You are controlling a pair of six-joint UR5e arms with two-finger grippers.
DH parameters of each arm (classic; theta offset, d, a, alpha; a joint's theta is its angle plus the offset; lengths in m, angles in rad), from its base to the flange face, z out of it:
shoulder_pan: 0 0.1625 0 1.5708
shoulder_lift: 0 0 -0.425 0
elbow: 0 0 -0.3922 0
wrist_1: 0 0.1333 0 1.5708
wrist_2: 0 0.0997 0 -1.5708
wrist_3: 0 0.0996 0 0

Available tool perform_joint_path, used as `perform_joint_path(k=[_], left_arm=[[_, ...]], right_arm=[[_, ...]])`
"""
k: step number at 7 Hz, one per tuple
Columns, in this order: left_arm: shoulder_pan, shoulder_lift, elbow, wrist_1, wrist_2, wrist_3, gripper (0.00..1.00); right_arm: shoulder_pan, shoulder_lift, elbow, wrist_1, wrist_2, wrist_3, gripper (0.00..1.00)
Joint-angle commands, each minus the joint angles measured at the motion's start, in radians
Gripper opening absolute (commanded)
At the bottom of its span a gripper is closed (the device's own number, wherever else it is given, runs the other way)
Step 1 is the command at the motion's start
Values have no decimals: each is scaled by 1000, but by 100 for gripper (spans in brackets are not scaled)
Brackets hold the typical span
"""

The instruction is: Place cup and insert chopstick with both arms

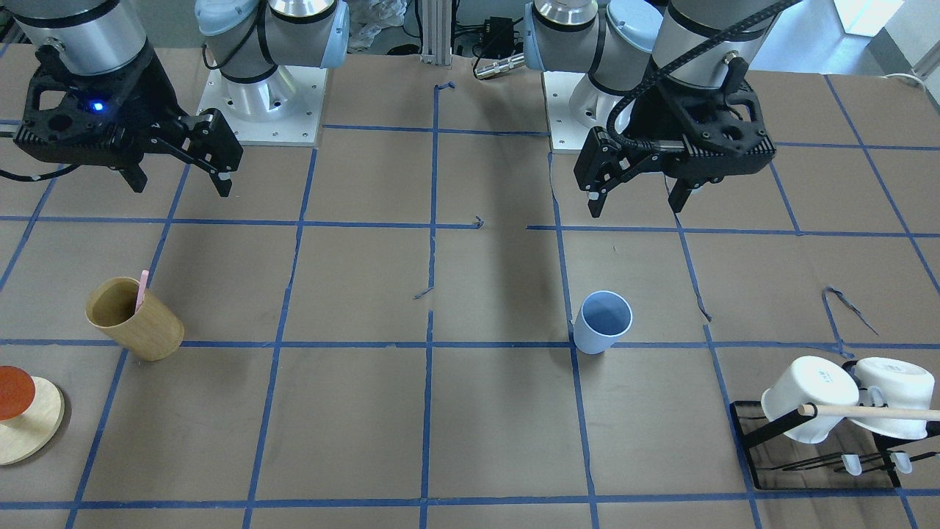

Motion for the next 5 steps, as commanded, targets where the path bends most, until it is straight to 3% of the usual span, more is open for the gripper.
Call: perform_joint_path(k=[1,3,4,5], left_arm=[[3,-2,-5,-5,2,28,100],[21,-12,-12,-8,2,80,100],[78,-16,-84,8,4,213,100],[162,-33,-200,150,-5,231,100]], right_arm=[[0,1,1,4,-1,-1,100],[-5,1,1,42,-2,0,100],[-41,12,1,41,-1,64,100],[-129,24,-7,45,31,141,100]])
